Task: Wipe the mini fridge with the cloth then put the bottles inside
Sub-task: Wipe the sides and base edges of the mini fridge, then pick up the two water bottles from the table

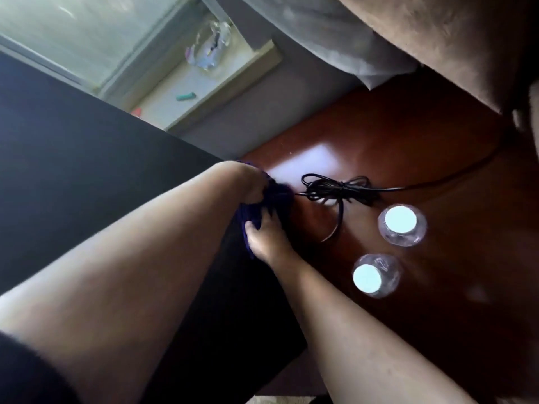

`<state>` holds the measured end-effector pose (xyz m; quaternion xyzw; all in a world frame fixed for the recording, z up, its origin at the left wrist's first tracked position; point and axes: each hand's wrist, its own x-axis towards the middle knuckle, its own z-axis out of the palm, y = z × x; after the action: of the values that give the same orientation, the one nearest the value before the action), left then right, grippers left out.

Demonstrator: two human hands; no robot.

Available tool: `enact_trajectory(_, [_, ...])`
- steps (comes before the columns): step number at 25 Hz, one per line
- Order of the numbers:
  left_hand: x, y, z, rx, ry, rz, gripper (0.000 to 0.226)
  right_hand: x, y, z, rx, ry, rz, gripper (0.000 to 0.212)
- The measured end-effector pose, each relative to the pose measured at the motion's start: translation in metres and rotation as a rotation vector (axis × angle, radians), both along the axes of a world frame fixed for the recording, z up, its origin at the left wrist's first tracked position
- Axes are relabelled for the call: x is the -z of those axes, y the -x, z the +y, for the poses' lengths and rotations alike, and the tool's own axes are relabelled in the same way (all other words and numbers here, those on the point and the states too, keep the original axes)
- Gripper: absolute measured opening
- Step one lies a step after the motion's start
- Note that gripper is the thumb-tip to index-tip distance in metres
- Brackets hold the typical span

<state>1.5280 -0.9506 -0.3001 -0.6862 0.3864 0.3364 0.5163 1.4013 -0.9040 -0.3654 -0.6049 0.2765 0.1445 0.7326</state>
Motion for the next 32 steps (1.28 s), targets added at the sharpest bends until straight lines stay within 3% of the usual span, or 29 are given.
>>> enact_trajectory(2, [0.011,0.002,0.012,0.000,-0.123,-0.076,0.032,0.022,0.010,-0.005,-0.060,-0.015,-0.007,0.069])
enact_trajectory(5, [0.028,0.020,0.014,-0.067,-0.136,-0.104,0.025,0.037,0.024,0.003,-0.007,0.025,-0.048,0.071])
enact_trajectory(10, [0.036,0.053,0.017,-0.198,-0.161,0.087,0.032,0.022,0.085,0.023,-0.024,0.293,-0.021,0.074])
enact_trajectory(14, [0.008,0.072,0.023,-0.285,0.171,0.118,0.036,-0.018,0.155,0.018,-0.095,0.464,-0.065,0.073])
enact_trajectory(17, [-0.023,0.086,0.029,-0.352,0.454,0.038,0.035,-0.058,0.190,-0.010,-0.077,0.508,-0.296,0.054])
enact_trajectory(20, [-0.054,0.101,0.028,-0.451,0.622,0.013,0.041,-0.099,0.208,-0.050,-0.065,0.697,-0.508,0.031])
enact_trajectory(23, [-0.086,0.121,0.014,-0.492,0.780,0.091,0.041,-0.126,0.221,-0.100,-0.025,0.860,-0.567,0.018])
enact_trajectory(28, [-0.121,0.174,-0.014,-0.476,0.914,0.172,0.030,-0.103,0.228,-0.188,0.064,1.044,-0.384,0.035])
enact_trajectory(32, [-0.102,0.212,-0.007,-0.453,1.021,0.300,0.055,-0.078,0.204,-0.211,-0.093,1.018,-0.315,0.061])
